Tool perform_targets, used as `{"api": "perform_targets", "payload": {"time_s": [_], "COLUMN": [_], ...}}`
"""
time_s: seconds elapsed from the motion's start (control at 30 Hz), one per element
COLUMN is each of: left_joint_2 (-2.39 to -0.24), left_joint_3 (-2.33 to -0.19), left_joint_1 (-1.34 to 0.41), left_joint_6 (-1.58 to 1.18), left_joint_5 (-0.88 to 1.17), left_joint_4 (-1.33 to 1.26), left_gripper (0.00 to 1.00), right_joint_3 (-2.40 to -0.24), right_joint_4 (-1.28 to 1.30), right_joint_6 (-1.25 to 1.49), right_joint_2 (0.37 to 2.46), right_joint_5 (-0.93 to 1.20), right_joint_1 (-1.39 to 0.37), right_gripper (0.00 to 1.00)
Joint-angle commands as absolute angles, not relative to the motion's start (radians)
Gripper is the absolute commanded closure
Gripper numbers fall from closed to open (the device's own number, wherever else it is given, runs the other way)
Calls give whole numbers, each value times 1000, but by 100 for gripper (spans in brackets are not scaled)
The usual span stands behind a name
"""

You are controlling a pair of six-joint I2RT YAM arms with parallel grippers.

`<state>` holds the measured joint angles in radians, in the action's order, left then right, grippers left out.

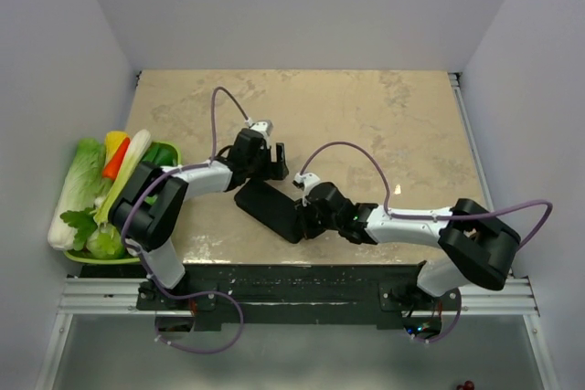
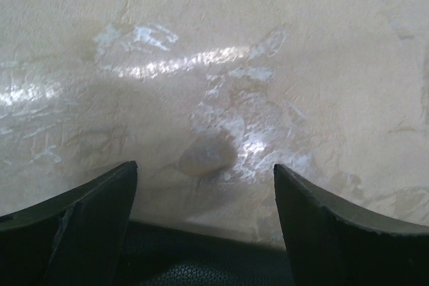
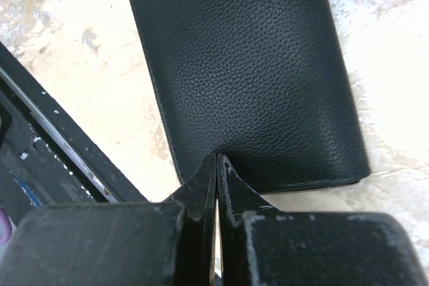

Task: Sort the hair-cutting tools
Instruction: Close the hairdressing tool bag at the center of the board, then adjust the hairdressing tool bag at the center of the board.

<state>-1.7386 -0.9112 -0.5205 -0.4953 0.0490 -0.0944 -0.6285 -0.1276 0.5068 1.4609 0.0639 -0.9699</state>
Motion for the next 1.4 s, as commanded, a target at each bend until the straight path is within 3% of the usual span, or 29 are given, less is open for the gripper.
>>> {"api": "perform_targets", "payload": {"time_s": [0.0,0.4,0.83,1.17,1.37], "left_joint_2": [-1700,-1566,-1424,-1184,-1161], "left_joint_3": [-853,-678,-534,-411,-335], "left_joint_1": [-529,-538,-644,-689,-747], "left_joint_6": [-509,-621,-718,-793,-865], "left_joint_5": [23,-9,46,15,21], "left_joint_4": [-91,-75,-112,-52,-103], "left_gripper": [13,12,12,11,10], "right_joint_3": [-614,-607,-751,-745,-768], "right_joint_4": [-88,-11,57,23,14], "right_joint_6": [551,670,756,761,735], "right_joint_2": [1427,1457,1644,1709,1767], "right_joint_5": [-27,-289,-501,-486,-497], "right_joint_1": [-1012,-1040,-1035,-980,-953], "right_gripper": [100,100,100,100,100]}}
